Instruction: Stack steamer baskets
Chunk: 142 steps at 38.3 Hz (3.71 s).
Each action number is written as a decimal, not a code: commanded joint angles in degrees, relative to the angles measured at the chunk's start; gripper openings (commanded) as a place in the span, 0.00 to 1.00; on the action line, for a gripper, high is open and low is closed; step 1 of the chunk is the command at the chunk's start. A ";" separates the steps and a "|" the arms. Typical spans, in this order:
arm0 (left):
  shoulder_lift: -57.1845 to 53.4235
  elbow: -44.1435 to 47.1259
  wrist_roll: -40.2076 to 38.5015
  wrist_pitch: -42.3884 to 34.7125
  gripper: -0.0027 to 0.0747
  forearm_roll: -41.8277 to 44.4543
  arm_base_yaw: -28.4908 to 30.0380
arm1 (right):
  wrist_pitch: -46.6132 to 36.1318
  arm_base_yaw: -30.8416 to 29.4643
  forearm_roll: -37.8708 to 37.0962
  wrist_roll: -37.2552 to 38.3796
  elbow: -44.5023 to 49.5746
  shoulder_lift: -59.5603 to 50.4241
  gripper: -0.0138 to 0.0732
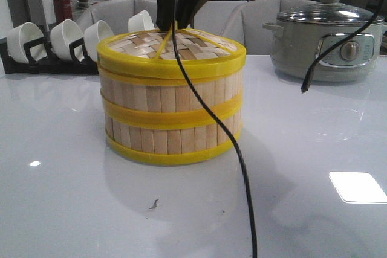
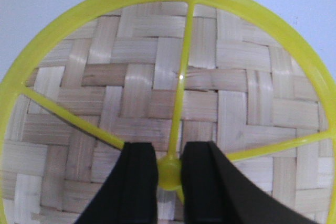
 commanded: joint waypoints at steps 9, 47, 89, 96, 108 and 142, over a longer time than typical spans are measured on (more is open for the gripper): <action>0.36 -1.47 -0.53 -5.08 0.15 0.16 0.14 | -1.23 0.45 2.76 -0.34 -1.60 -3.59 0.23; 0.36 -1.47 -0.53 -5.08 0.15 0.16 0.14 | -13.91 -5.45 -4.74 -0.34 1.81 -19.59 0.67; 0.36 -1.47 -0.53 -5.08 0.15 0.16 0.14 | -45.53 -32.33 -5.64 -0.34 94.17 -96.13 0.55; 0.36 -1.47 -0.53 -5.08 0.15 0.16 0.14 | -49.00 -32.33 -5.64 -0.34 103.17 -101.88 0.55; 0.36 -1.47 -0.53 -5.08 0.15 0.16 0.14 | -56.70 -32.33 -5.59 -0.28 110.40 -104.39 0.23; 0.36 -1.47 -0.53 -5.08 0.15 0.16 0.14 | -60.38 -32.33 -5.59 -0.28 110.45 -104.39 0.22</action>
